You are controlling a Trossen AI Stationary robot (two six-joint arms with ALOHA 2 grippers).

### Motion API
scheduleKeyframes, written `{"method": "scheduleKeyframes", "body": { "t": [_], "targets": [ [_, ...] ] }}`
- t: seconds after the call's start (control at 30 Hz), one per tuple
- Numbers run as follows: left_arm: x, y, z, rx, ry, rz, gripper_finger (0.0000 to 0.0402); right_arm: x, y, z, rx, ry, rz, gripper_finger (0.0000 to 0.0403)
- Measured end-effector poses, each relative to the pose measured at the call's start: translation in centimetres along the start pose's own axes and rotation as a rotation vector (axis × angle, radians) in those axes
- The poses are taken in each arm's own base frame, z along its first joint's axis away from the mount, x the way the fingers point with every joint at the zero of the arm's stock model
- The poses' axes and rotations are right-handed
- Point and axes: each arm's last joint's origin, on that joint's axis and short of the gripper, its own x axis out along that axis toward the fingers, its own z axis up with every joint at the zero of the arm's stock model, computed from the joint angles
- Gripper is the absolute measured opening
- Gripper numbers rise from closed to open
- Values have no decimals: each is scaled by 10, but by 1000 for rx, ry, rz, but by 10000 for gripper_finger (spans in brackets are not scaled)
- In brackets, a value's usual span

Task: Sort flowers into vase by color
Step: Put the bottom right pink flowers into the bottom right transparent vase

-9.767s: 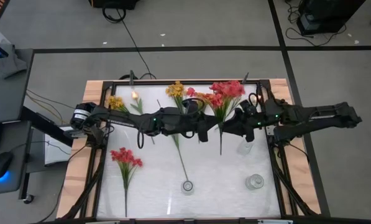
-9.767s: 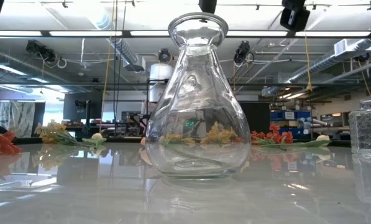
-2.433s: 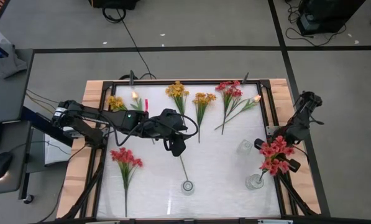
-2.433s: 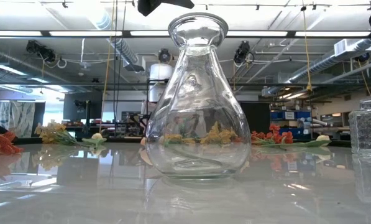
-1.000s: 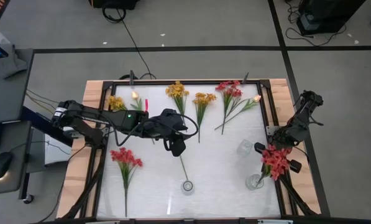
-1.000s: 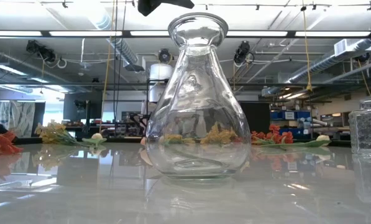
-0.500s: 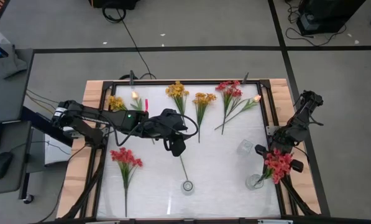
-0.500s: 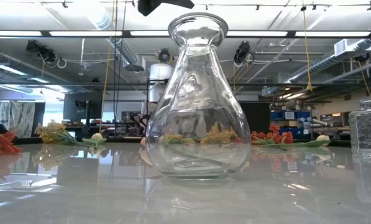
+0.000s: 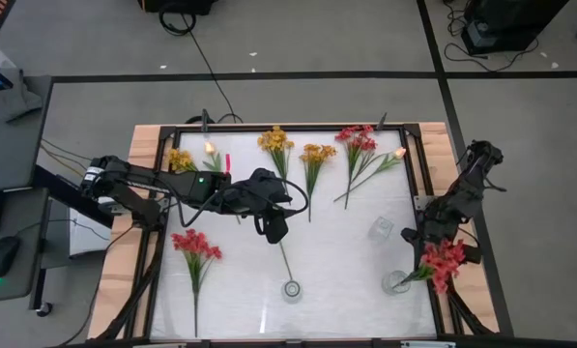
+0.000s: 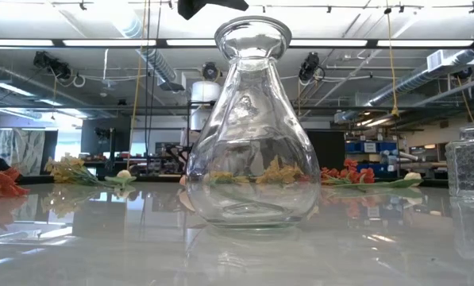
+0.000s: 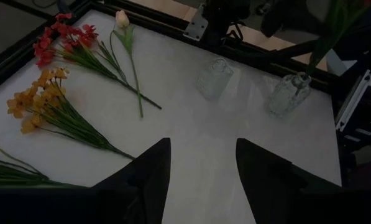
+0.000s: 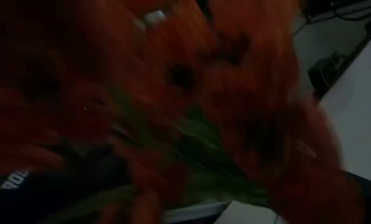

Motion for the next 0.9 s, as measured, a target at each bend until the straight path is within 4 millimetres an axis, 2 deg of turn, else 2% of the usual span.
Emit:
{"method": "scheduleKeyframes", "body": {
  "t": [0.37, 0.9],
  "targets": [
    [0, 0, 0, 2, 0, 0, 188, -21, 17, 15, 7, 91, -67, 321],
    [0, 1, -1, 6, 11, 5, 188, -23, 19, 13, 188, 157, -20, 320]
  ]
}}
